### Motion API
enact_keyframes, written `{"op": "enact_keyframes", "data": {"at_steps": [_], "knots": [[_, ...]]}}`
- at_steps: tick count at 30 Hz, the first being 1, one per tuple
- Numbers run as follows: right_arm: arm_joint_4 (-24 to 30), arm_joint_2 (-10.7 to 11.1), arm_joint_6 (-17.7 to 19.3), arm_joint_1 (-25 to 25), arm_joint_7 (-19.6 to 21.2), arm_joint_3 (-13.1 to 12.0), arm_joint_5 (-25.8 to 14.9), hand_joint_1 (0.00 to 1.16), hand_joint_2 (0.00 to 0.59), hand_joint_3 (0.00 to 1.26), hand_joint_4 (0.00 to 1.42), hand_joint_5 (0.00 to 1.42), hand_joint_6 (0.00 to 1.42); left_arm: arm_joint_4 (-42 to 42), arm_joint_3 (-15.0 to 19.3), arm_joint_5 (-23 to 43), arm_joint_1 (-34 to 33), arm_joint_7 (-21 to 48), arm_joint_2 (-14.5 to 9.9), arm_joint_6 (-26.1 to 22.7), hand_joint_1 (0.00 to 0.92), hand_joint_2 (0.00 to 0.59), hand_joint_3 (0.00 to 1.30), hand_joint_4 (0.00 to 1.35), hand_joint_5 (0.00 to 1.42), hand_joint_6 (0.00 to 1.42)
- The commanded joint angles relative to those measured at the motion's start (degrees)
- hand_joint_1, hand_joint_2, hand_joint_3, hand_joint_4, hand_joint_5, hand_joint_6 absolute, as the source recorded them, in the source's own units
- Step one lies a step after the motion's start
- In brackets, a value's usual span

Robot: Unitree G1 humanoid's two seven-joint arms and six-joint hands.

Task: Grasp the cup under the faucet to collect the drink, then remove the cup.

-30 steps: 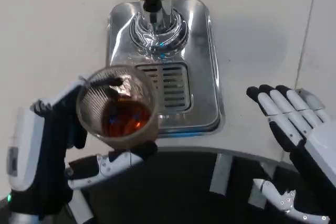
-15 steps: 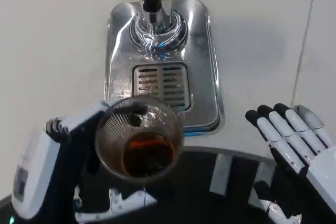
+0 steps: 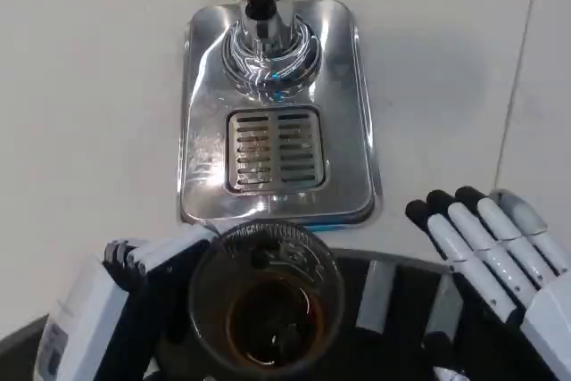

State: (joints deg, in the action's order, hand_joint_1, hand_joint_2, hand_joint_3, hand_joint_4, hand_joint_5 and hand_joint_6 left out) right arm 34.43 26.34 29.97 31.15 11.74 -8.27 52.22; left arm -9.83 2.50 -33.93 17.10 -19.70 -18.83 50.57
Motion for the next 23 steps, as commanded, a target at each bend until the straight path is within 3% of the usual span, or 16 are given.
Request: {"op": "enact_keyframes", "data": {"at_steps": [1, 10, 23], "knots": [[2.5, -1.1, 1.2, 3.2, -0.3, -0.5, -0.6, 0.21, 0.584, 0.0, 0.0, 0.0, 0.0, -1.6, 0.5, 0.6, 0.6, 0.2, 0.6, 2.8, 0.727, 0.104, 1.17, 1.24, 1.35, 1.42], [5.5, -2.8, 2.0, 6.7, -1.1, -0.7, -0.3, 0.21, 0.586, 0.0, 0.0, 0.0, 0.0, -1.1, 0.6, 0.6, 0.1, 0.6, 1.4, 3.3, 0.727, 0.105, 1.17, 1.24, 1.35, 1.42], [5.4, -4.3, 1.8, 5.8, -3.0, 0.3, 0.1, 0.22, 0.586, 0.0, 0.0, 0.0, 0.0, -0.5, 1.4, 0.7, 0.5, 0.6, 2.8, 2.4, 0.727, 0.105, 1.17, 1.24, 1.35, 1.42]]}}
